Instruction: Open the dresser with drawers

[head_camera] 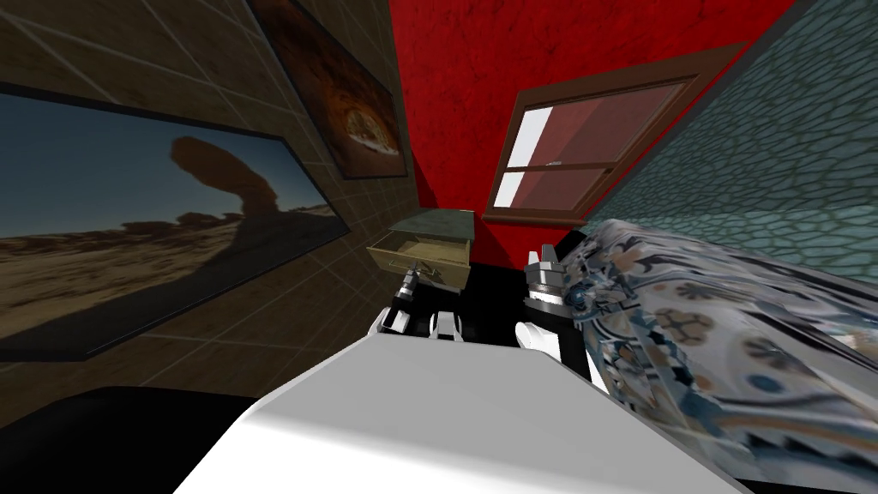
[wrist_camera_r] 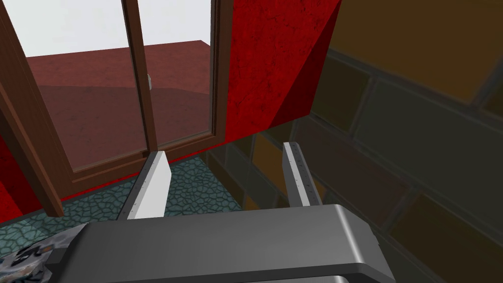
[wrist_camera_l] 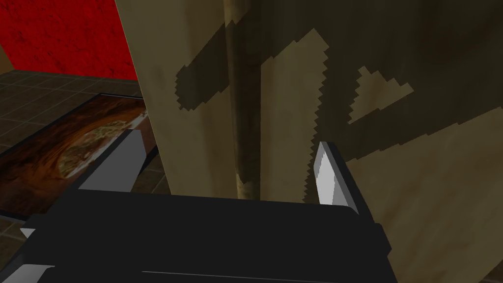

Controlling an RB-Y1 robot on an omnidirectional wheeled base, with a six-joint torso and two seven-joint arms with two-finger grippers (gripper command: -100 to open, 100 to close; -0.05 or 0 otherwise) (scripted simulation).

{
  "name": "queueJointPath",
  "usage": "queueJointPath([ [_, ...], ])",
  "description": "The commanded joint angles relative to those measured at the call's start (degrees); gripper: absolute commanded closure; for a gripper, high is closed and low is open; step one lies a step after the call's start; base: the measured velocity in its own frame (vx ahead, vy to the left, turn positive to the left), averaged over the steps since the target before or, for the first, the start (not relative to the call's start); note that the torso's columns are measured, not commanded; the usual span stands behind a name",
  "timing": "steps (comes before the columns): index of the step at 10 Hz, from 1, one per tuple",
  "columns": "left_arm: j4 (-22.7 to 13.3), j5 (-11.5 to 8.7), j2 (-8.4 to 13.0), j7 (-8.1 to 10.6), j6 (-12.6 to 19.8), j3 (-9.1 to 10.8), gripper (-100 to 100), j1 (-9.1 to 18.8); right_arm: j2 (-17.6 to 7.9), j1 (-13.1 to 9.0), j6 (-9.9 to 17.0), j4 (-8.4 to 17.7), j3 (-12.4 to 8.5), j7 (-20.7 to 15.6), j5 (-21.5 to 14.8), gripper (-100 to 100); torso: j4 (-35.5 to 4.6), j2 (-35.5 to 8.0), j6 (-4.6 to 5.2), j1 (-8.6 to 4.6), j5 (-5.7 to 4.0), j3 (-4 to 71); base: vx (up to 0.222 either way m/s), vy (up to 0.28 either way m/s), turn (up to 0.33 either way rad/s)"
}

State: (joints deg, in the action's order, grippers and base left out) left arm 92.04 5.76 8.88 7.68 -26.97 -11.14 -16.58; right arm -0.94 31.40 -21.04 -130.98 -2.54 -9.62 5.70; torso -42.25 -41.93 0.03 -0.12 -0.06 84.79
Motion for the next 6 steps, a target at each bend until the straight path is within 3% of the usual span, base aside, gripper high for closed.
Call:
queueJointPath([
  [1,3.33,-0.08,0.62,0.68,3.65,0.10,-100,0.66,0.00,0.00,0.00,0.00,0.00,0.00,0.00,0,-0.02,-0.21,-0.01,0.06,0.03,-0.13,-0.003,-0.009,-0.001],
  [5,8.23,-0.18,1.62,1.65,8.89,0.17,-100,1.22,0.00,-0.01,0.00,0.00,0.00,0.00,0.00,0,-0.07,-0.45,-0.03,0.13,0.05,-0.28,-0.025,-0.006,-0.001],
  [6,7.33,-0.14,1.45,1.44,8.10,0.08,-100,0.84,0.00,-0.01,0.00,0.00,0.00,0.00,0.00,0,-0.21,-0.52,-0.04,0.06,-0.02,-0.29,-0.010,-0.002,0.001],
])
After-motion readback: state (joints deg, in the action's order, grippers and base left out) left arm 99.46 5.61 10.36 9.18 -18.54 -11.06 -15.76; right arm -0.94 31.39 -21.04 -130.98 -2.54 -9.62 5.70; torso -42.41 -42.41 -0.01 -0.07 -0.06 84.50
